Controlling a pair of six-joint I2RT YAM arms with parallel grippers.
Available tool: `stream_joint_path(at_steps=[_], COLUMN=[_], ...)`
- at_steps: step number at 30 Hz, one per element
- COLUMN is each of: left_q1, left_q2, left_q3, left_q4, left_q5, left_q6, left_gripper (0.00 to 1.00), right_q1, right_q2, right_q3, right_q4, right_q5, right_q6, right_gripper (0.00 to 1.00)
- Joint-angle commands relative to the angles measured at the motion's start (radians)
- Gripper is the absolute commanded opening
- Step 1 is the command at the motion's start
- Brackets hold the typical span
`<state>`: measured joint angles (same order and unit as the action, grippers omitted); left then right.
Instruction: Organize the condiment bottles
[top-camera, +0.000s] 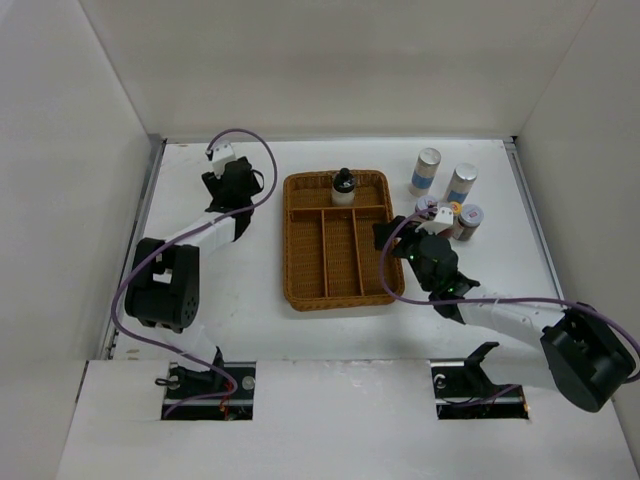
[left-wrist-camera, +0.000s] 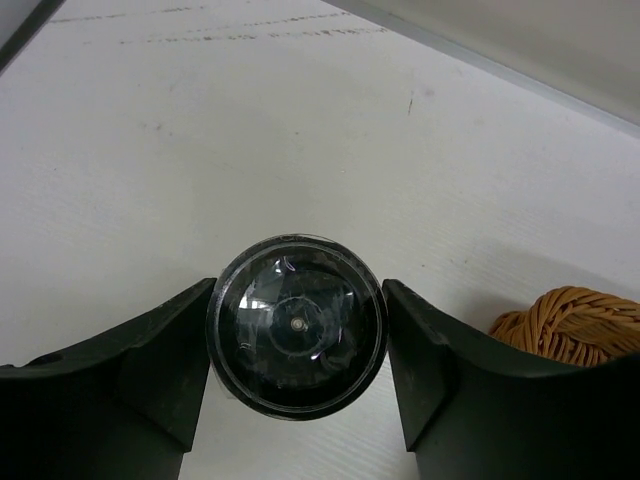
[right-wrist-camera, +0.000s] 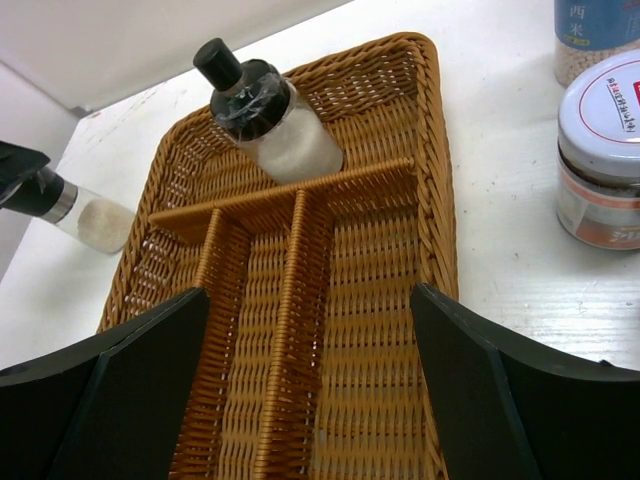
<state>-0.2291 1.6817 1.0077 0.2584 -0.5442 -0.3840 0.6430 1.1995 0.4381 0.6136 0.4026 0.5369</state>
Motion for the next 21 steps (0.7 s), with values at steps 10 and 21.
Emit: stream_joint_path(at_steps=[10,21], left_q1=[-0.176,-0.321], left_q2=[-0.307,-0.094], left_q3=[0.023,0.178], left_q4=[0.104,0.151], left_q5=[-0.004,0.05], left_q6=[0.048,0.05], left_gripper=[0.31,0.31], right_q1=[0.01,0.01], right_q2=[0.0,-0.032], right_q3=[0.044,0.033], right_q4=[0.061,0.054], right_q5=[-0.002,-0.002], right_q6=[-0.022,-0.023], right_gripper=[0.89,0.89])
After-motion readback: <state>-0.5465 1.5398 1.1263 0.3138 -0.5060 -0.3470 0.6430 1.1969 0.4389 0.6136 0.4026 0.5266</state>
